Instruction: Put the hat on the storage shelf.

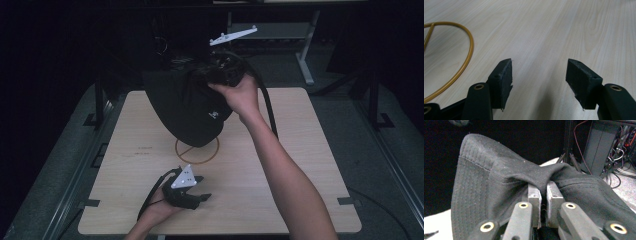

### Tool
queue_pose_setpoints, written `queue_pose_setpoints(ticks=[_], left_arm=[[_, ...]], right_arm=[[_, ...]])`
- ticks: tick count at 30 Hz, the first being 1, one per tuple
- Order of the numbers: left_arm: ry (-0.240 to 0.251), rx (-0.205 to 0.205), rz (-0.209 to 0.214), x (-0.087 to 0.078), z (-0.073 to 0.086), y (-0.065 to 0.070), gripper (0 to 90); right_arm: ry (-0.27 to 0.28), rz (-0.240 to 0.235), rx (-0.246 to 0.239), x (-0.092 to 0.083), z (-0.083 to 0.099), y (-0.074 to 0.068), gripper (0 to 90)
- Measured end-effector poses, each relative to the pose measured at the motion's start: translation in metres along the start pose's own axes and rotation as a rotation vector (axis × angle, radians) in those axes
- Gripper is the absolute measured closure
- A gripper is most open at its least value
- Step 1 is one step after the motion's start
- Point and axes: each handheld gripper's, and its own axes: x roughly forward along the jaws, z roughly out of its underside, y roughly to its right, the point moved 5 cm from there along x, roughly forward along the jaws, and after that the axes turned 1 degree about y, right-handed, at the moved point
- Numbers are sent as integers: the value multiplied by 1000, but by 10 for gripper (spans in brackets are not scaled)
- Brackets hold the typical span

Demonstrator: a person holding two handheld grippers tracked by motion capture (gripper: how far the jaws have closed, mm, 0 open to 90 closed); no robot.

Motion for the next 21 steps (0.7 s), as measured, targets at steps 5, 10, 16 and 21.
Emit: queue_pose_setpoints(ticks=[5,10,16,21], left_arm=[[-1,7,11,1,-1,3,375],[-1,16,14,2,-2,7,375],[0,25,16,1,-3,8,375],[-3,24,14,2,-3,8,375]], right_arm=[[-45,21,-48,18,3,-8,828],[-107,38,-116,41,9,-18,761],[-148,12,-125,53,15,-23,557],[-132,-17,-103,50,20,-20,485]])
